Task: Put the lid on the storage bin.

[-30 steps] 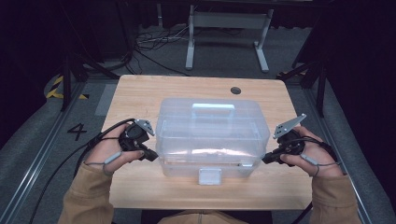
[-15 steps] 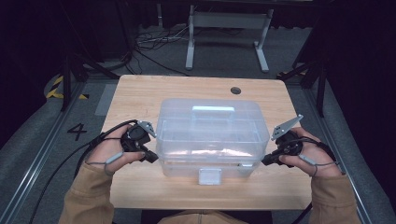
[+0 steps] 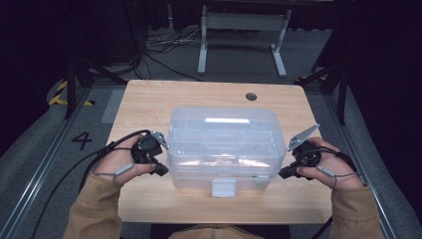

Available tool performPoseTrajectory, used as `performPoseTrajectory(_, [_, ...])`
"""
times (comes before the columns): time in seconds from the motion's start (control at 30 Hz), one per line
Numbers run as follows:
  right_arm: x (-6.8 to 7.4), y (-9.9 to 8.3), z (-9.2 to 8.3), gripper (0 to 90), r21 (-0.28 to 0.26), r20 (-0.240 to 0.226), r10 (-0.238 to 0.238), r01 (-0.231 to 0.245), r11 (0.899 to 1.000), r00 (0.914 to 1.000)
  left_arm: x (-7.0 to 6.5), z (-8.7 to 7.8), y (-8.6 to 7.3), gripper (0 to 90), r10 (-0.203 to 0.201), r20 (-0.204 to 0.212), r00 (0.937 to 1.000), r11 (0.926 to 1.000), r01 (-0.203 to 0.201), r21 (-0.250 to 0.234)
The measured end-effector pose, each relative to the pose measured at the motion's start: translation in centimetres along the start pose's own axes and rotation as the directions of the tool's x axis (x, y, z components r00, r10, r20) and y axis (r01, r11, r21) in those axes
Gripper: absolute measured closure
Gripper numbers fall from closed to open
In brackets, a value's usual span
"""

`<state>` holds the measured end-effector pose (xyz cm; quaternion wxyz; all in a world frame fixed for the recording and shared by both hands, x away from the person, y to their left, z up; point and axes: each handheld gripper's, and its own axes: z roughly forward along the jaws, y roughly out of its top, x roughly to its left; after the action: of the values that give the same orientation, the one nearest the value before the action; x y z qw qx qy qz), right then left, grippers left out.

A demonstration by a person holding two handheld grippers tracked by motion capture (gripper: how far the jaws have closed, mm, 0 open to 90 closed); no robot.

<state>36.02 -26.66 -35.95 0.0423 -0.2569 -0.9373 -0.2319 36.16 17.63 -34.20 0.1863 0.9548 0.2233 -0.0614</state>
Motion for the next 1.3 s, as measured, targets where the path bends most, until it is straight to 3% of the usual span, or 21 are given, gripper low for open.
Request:
performPoseTrajectory(0.1, [0.0,-0.1,0.2,90.0,0.024,-0.008,0.000,0.000,1.000,1.0000,0.1,0.0,0.0,88.5,0.004,0.007,1.0000,0.9999,-0.004,-0.011])
performPoseTrajectory(0.23, [0.0,-0.3,0.1,89.0,0.007,-0.033,0.009,-0.009,1.000,0.9994,0.1,0.2,0.0,88.0,-0.001,0.006,1.0000,1.0000,0.001,-0.004])
performPoseTrajectory(0.57, [-0.1,-0.5,0.2,86.0,0.017,-0.028,0.024,-0.023,1.000,0.9993,0.2,0.1,-0.2,84.9,0.004,0.008,1.0000,1.0000,-0.004,-0.006])
performPoseTrajectory(0.8, [-0.2,-0.6,-0.1,82.6,-0.012,-0.031,0.018,-0.018,1.000,0.9994,0.3,-0.6,-0.7,81.5,-0.010,0.000,0.9999,0.9988,0.010,-0.047])
performPoseTrajectory(0.9, [-0.3,-0.8,-0.6,79.5,-0.035,-0.022,0.023,-0.023,0.999,0.9995,0.4,-1.0,-1.1,79.9,-0.035,-0.009,0.9993,0.9956,0.035,-0.087])
performPoseTrajectory(0.97, [-0.5,-0.9,-1.1,78.1,-0.063,-0.012,0.027,-0.027,0.998,0.9996,0.5,-1.5,-1.6,78.3,-0.064,-0.016,0.9979,0.9897,0.061,-0.129])
performPoseTrajectory(1.03, [-0.6,-0.9,-1.3,76.9,-0.078,-0.006,0.023,-0.023,0.997,0.9997,0.5,-1.5,-1.6,77.4,-0.064,-0.016,0.9979,0.9897,0.061,-0.129])
performPoseTrajectory(1.17, [-0.9,-1.0,-2.0,72.7,-0.130,0.016,0.027,-0.025,0.991,0.9995,0.8,-2.3,-2.5,74.2,-0.121,-0.048,0.9914,0.9722,0.109,-0.207])
performPoseTrajectory(1.2, [-1.0,-1.0,-2.1,71.4,-0.137,0.023,0.028,-0.024,0.990,0.9994,0.8,-2.3,-2.5,73.9,-0.121,-0.048,0.9914,0.9722,0.109,-0.207])
performPoseTrajectory(1.23, [-1.2,-1.0,-2.3,69.9,-0.153,0.038,0.032,-0.026,0.988,0.9988,0.9,-2.6,-3.0,72.9,-0.145,-0.061,0.9876,0.9631,0.126,-0.238])
performPoseTrajectory(1.3, [-1.5,-1.0,-2.7,69.2,-0.189,0.061,0.041,-0.028,0.982,0.9973,1.1,-2.9,-3.4,72.1,-0.171,-0.072,0.9826,0.9518,0.146,-0.270])
